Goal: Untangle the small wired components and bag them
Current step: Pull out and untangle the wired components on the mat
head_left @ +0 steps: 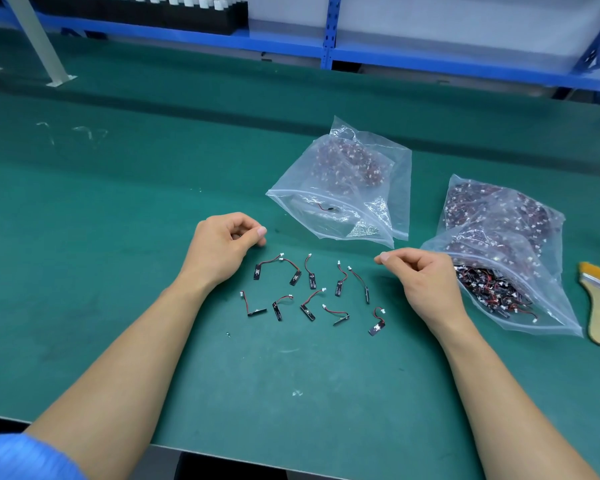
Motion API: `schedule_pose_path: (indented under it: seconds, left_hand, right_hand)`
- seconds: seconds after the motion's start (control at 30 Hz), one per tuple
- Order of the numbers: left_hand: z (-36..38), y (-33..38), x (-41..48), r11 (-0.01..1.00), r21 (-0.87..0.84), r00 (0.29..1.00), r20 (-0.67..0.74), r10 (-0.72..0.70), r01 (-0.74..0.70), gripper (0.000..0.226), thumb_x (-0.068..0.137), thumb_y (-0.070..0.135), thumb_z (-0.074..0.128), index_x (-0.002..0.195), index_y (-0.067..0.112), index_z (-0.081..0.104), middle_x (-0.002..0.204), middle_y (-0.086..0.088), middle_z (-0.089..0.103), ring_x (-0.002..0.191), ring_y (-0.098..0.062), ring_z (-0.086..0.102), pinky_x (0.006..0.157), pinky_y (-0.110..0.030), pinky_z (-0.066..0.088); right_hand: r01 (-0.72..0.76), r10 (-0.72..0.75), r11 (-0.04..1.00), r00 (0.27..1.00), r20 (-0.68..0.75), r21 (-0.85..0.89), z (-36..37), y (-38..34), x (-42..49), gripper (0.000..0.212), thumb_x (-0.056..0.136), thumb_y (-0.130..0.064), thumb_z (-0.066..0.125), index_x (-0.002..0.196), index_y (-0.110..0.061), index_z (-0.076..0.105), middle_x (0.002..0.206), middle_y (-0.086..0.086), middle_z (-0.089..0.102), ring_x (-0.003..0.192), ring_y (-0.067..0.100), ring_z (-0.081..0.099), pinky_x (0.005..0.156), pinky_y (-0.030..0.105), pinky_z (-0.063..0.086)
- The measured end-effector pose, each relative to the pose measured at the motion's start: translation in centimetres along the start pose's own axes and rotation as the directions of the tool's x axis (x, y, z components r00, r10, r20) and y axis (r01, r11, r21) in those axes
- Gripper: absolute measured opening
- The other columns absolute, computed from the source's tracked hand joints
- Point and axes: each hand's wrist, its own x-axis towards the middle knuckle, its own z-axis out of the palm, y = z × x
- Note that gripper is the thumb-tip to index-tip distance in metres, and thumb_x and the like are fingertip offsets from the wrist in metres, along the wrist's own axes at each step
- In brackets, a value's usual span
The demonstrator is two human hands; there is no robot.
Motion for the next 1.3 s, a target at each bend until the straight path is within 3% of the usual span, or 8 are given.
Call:
schedule_pose_path:
  seconds: [0.1,0.23,0.3,0.43,0.73,0.93,1.1,1.3]
  left_hand:
    - [-0.01,-0.01,0.03,1.0,0.003,1.0,0.002,0.0,0.0,0.015,0.092,0.025,0.069,0.078,0.024,0.071,0.074,0.014,0.074,0.055,0.005,0.054,0.068,-0.026,0.045]
    - [-0.03,0.01,0.02,1.0,0.001,1.0,0.003,0.005,-0.005,0.015,0.092,0.025,0.07,0.077,0.024,0.071,0.074,0.014,0.074,0.055,0.004,0.054,0.068,-0.026,0.045]
    - [-0.01,0.02,0.0,1.0,0.005,1.0,0.002,0.006,-0.006,0.015,0.092,0.025,0.07,0.077,0.024,0.071,0.074,0.014,0.074,0.055,0.004,0.054,0.067,-0.026,0.044]
    - [-0.06,0.05,0.05,1.0,0.014,1.0,0.001,0.005,-0.005,0.015,0.092,0.027,0.069,0.078,0.025,0.071,0.074,0.015,0.074,0.055,0.004,0.053,0.067,-0.025,0.044]
    - [-0.04,0.03,0.03,1.0,0.011,1.0,0.005,0.003,-0.003,0.015,0.092,0.026,0.069,0.077,0.024,0.071,0.074,0.015,0.074,0.054,0.003,0.052,0.066,-0.025,0.043]
    - [-0.01,-0.2,0.09,1.0,0.011,1.0,0.005,-0.003,0.003,0.014,0.092,0.028,0.07,0.078,0.026,0.071,0.075,0.015,0.074,0.054,0.002,0.051,0.067,-0.027,0.045]
    - [0.04,-0.27,0.12,1.0,0.016,1.0,0.006,-0.003,0.003,0.015,0.092,0.029,0.069,0.078,0.026,0.071,0.075,0.016,0.074,0.054,0.001,0.05,0.067,-0.027,0.044]
    - [-0.01,-0.23,0.12,1.0,0.019,1.0,0.008,-0.003,0.003,0.014,0.092,0.03,0.07,0.078,0.026,0.071,0.075,0.016,0.074,0.054,0.001,0.049,0.069,-0.029,0.047]
  right_hand:
    - [-0.002,0.002,1.0,1.0,0.005,0.006,0.0,-0.07,0.0,0.02,0.09,-0.023,0.072,0.074,-0.032,0.079,0.095,0.039,0.061,0.067,0.025,0.049,0.066,0.027,0.033]
    - [-0.002,0.002,1.0,1.0,0.0,0.0,-0.05,0.09,0.01,0.019,0.09,-0.021,0.073,0.072,-0.026,0.079,0.094,0.039,0.061,0.074,0.046,0.055,0.066,0.027,0.034]
    - [0.0,0.001,1.0,1.0,0.005,-0.008,-0.06,0.15,0.06,0.02,0.09,-0.022,0.072,0.072,-0.028,0.079,0.095,0.039,0.061,0.068,0.036,0.053,0.062,0.021,0.035]
    - [-0.002,0.002,1.0,1.0,0.004,-0.009,-0.01,0.21,0.1,0.022,0.089,-0.022,0.073,0.07,-0.03,0.079,0.094,0.037,0.062,0.083,0.05,0.056,0.062,0.019,0.035]
    - [0.005,-0.005,1.0,1.0,0.011,-0.017,-0.01,0.2,0.03,0.021,0.09,-0.021,0.072,0.072,-0.029,0.078,0.094,0.038,0.062,0.087,0.051,0.056,0.058,0.014,0.034]
    - [0.015,-0.015,1.0,1.0,0.004,-0.017,0.03,0.09,-0.03,0.025,0.09,-0.021,0.072,0.069,-0.033,0.078,0.094,0.038,0.062,0.067,0.036,0.052,0.06,0.02,0.034]
    - [0.019,-0.019,1.0,1.0,0.006,-0.015,0.03,0.1,-0.02,0.024,0.09,-0.021,0.071,0.073,-0.035,0.079,0.094,0.038,0.062,0.067,0.035,0.052,0.061,0.022,0.034]
    - [0.009,-0.009,1.0,1.0,0.009,-0.022,0.06,0.23,0.03,0.024,0.09,-0.022,0.072,0.072,-0.035,0.079,0.094,0.038,0.062,0.078,0.048,0.056,0.058,0.016,0.034]
